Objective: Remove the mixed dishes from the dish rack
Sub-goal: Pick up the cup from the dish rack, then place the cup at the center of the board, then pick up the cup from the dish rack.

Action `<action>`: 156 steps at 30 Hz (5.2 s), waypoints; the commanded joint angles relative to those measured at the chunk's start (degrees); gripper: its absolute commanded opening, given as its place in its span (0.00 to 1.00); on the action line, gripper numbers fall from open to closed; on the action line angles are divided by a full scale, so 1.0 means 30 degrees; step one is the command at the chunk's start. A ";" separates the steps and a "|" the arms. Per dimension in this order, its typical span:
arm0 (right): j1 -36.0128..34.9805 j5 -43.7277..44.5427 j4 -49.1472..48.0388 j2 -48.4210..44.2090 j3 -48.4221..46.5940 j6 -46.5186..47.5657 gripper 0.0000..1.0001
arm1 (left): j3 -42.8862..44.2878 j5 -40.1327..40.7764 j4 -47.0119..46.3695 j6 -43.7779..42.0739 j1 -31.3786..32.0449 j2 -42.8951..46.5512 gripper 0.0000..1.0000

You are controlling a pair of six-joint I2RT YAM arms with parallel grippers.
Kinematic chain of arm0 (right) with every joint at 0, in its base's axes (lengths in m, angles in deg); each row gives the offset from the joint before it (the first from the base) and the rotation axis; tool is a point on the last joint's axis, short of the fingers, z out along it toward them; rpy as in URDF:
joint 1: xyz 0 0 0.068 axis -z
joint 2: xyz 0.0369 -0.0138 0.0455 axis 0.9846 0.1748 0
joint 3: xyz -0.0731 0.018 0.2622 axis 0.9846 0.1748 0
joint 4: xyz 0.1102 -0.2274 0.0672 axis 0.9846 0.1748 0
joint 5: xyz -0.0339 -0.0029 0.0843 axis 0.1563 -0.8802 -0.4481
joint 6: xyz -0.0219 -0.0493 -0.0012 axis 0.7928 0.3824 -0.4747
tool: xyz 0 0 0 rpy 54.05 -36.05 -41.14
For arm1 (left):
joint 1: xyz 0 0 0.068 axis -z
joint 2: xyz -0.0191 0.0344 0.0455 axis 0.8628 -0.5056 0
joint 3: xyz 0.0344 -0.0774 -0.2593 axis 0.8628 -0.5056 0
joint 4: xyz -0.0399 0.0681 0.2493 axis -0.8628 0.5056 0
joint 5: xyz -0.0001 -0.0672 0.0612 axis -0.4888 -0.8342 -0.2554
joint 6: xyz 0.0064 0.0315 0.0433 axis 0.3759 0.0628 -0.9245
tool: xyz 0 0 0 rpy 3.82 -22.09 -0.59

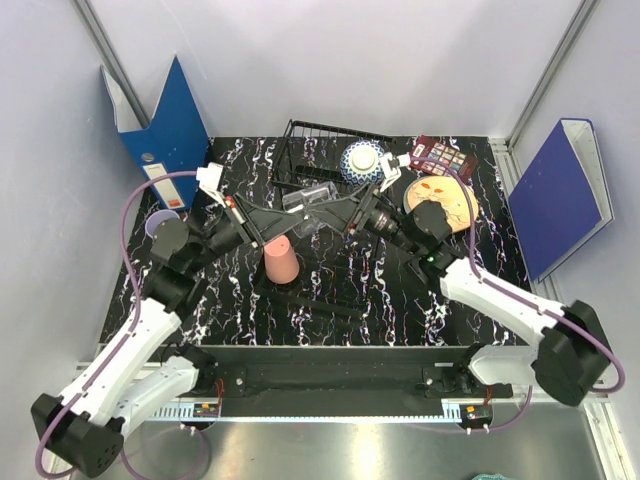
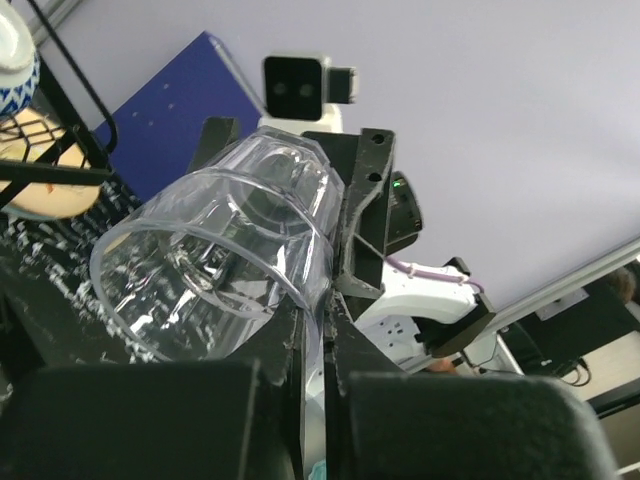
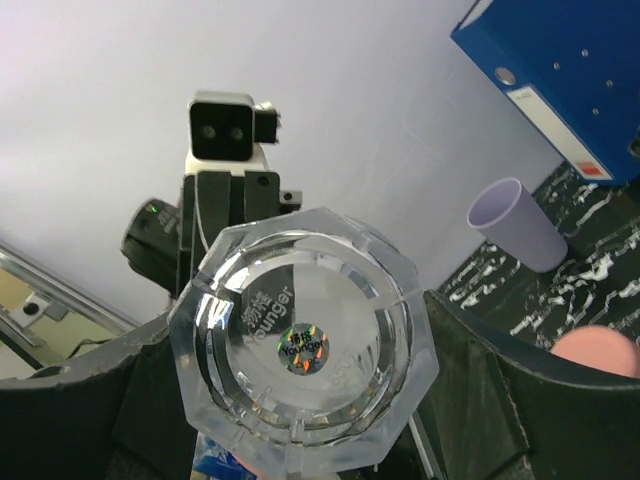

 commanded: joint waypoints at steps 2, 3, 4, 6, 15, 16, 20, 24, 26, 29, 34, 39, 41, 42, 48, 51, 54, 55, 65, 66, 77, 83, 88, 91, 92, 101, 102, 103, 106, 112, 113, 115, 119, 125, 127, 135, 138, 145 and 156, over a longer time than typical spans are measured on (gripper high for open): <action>0.0004 0.1726 0.5498 -0.3229 0.0093 0.3254 0.81 | 0.3137 0.4049 0.6942 -0.4986 -0.0222 0.1601 0.00; 0.0004 0.2513 0.6406 -0.3526 0.0005 0.3926 0.97 | 0.3807 0.5069 0.7625 -0.5311 -0.0222 0.1720 0.00; 0.0004 0.3072 0.8387 -0.4080 -0.0257 0.4193 1.00 | 0.4133 0.5543 0.8588 -0.5576 -0.0251 0.1808 0.00; 0.0004 0.4650 1.0506 -0.4494 -0.0754 0.5099 1.00 | 0.5566 0.7409 1.1457 -0.6163 -0.0251 0.1810 0.00; 0.0004 0.8378 1.4589 -0.7453 0.0588 0.6334 1.00 | 1.2244 1.8064 2.4141 -0.8447 -0.0251 -0.0205 0.00; 0.0004 0.8526 1.5169 -0.7658 0.0677 0.6364 1.00 | 1.2948 1.9160 2.6707 -0.8420 -0.0251 -0.1575 0.00; 0.0004 0.8877 1.5468 -0.7806 0.1175 0.6598 1.00 | 1.4648 2.1191 2.9190 -0.9998 -0.0484 -0.4834 0.00; 0.0004 0.8821 1.5467 -0.7602 0.1498 0.6657 1.00 | 1.6030 2.1107 3.0658 -1.1551 -0.0953 -0.8350 0.00; 0.0004 0.8761 1.5468 -0.7426 0.1557 0.6715 1.00 | 1.5828 2.1221 3.0281 -1.2166 -0.1100 -0.9492 0.00; 0.0004 0.8674 1.5468 -0.7367 0.1703 0.6774 1.00 | 1.5708 2.0261 2.8905 -1.2842 -0.2093 -1.0869 0.00; 0.0004 0.8556 1.5848 -0.7659 0.1908 0.7008 1.00 | 1.7781 1.7856 2.8053 -1.3633 -0.5111 -1.4094 0.00; 0.0005 0.9024 1.6287 -0.8186 0.2231 0.7184 1.00 | 1.9574 1.5190 2.8052 -1.3343 -0.7073 -1.7285 0.00; 0.0004 0.9083 1.6288 -0.8187 0.2260 0.7359 1.00 | 1.9956 1.4603 2.7905 -1.3195 -0.7194 -1.7963 0.00; 0.0004 0.9084 1.6317 -0.8129 0.2231 0.7418 1.00 | 2.0044 1.4543 2.7760 -1.3224 -0.7195 -1.8575 0.00; 0.0004 0.8850 1.6288 -0.7427 0.2114 0.7682 1.00 | 1.9607 1.4103 2.6707 -1.2961 -0.7195 -1.9928 0.00; -0.0025 0.8820 1.6288 -0.7250 0.2113 0.7828 1.00 | 1.8496 1.4103 2.6062 -1.2902 -0.7224 -2.0280 0.00; 0.0004 0.8879 1.6288 -0.7133 0.2055 0.7975 1.00 | 1.7763 1.4308 2.5622 -1.2902 -0.7341 -2.0573 0.00; 0.0004 0.8908 1.6288 -0.7104 0.2084 0.8004 1.00 | 1.7586 1.4308 2.5504 -1.2902 -0.7399 -2.0632 0.00; 0.0033 0.8850 1.6288 -0.6810 0.2055 0.7829 1.00 | 1.6617 1.4308 2.5033 -1.2815 -0.8307 -2.0837 0.06; 0.0005 0.8849 1.6288 -0.6810 0.2113 0.7800 1.00 | 1.6617 1.4279 2.5034 -1.2786 -0.8308 -2.0692 0.16; 0.0005 0.8820 1.6259 -0.6694 0.2114 0.7975 1.00 | 1.7436 1.4015 2.5326 -1.2346 -0.8337 -1.8557 0.69; 0.0004 0.8411 1.6376 -0.5585 0.1383 0.9087 1.00 | 1.8578 1.3312 2.5415 -1.1292 -0.7492 -1.5368 0.99; -0.0402 0.6804 1.6434 -0.3241 -0.0429 1.0580 1.00 | 1.8817 1.4072 2.4715 -1.0471 -0.4800 -1.2259 0.99; -0.1949 0.7673 1.7017 -0.1278 -0.2096 1.1926 1.00 | 1.6916 1.4191 2.2988 -1.0353 -0.3422 -0.9594 0.99; -0.2393 0.7938 1.7165 -0.0229 -0.2569 1.2307 1.00 | 1.5779 1.4335 2.2258 -1.0325 -0.3096 -0.8978 0.99; -0.4799 0.9141 1.7460 0.4434 -0.6614 1.4039 1.00 | 1.1173 1.5771 2.1401 -1.0089 -0.1570 -0.3677 0.99; -0.5061 0.9287 1.7460 0.4672 -0.7052 1.4272 1.00 | 1.0936 1.5859 2.1401 -1.0264 -0.1570 -0.3350 0.99; -0.5122 0.9260 1.7460 0.4935 -0.7288 1.4390 1.00 | 1.0730 1.6034 2.1430 -1.0411 -0.1541 -0.3028 0.99; -0.5415 0.9347 1.7635 0.6485 -0.8284 1.4625 1.00 | 0.9882 1.6446 2.1401 -1.0676 -0.1540 -0.2147 0.99; -0.5796 0.9318 1.8425 0.8682 -1.0540 1.4715 1.00 | 0.8797 1.6387 2.1225 -1.0763 -0.1540 -0.1443 0.99; -0.5796 0.9347 1.8543 0.8978 -1.1065 1.4685 1.00 | 0.8708 1.6475 2.1254 -1.0822 -0.1540 -0.1443 0.99; -0.5884 0.9610 1.8923 0.9737 -1.1566 1.4655 1.00 | 0.8503 1.6592 2.1225 -1.0852 -0.1540 -0.1238 0.99; -0.5884 1.0400 1.9304 1.0883 -1.2444 1.4685 1.00 | 0.8297 1.6739 2.1166 -1.1027 -0.1540 -0.0945 0.99; -0.5855 1.0636 1.9950 1.1940 -1.2858 1.4158 0.99 | 0.7916 1.6593 2.1167 -1.1028 -0.1540 -0.0827 0.99; -0.5884 1.0753 1.9892 1.1736 -1.2682 1.4070 0.95 | 0.7828 1.6622 2.1138 -1.0969 -0.1540 -0.0740 0.99; -0.5884 1.1515 1.9102 0.9747 -1.1072 1.4040 0.60 | 0.7740 1.6359 2.1050 -1.0530 -0.1540 -0.0944 0.99; -0.5855 1.1808 1.9042 0.8810 -1.0602 1.4069 0.52 | 0.7711 1.6241 2.0991 -1.0441 -0.1540 -0.1091 0.99; -0.5914 1.3038 1.8926 0.4358 -0.9081 1.3572 0.38 | 0.7272 1.6388 2.0377 -1.0529 -0.1540 -0.1618 0.99; -0.4948 1.6410 1.5998 -0.4462 -0.4013 1.1763 0.00 | 0.4961 0.7407 1.2801 -0.8748 -0.1599 -0.2088 0.99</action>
